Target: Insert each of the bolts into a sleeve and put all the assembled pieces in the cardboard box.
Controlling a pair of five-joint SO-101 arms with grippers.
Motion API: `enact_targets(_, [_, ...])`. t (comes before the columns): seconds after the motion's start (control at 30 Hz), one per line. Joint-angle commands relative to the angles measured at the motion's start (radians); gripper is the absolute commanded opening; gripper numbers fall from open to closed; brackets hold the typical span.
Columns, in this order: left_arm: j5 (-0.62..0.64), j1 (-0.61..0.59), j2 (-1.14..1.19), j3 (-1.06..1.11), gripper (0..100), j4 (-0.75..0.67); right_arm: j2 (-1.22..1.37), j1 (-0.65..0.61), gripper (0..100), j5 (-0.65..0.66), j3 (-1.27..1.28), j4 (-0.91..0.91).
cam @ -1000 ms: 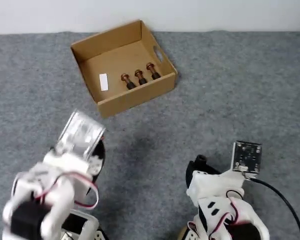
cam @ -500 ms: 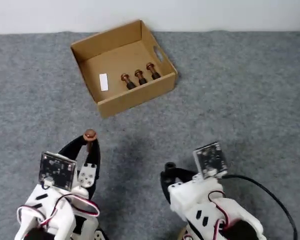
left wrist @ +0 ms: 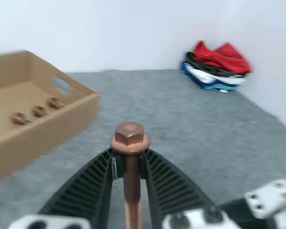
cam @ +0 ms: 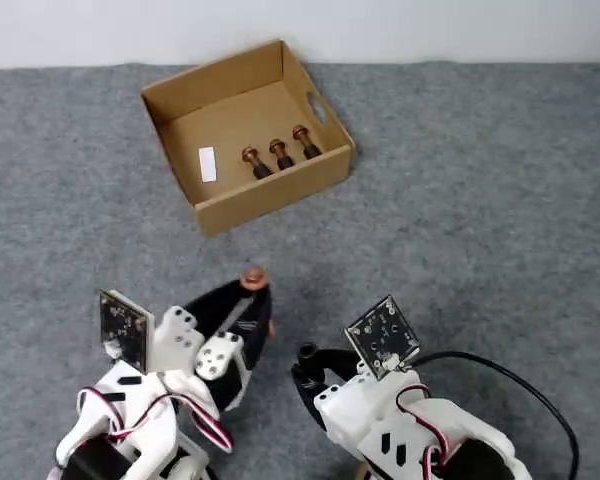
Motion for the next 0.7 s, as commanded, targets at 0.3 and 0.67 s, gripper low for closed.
enact_targets(0.3, [0.051, 0.114, -0.006, 0.028, 0, -0.071, 0.008, -0.019, 0.8, 0.031, -0.006, -0.053])
enact_targets(0.67, [0.051, 0.072, -0.005, 0.018, 0, -0.195, 0.007, -0.056, 0.8, 0.112, 0.021, -0.081])
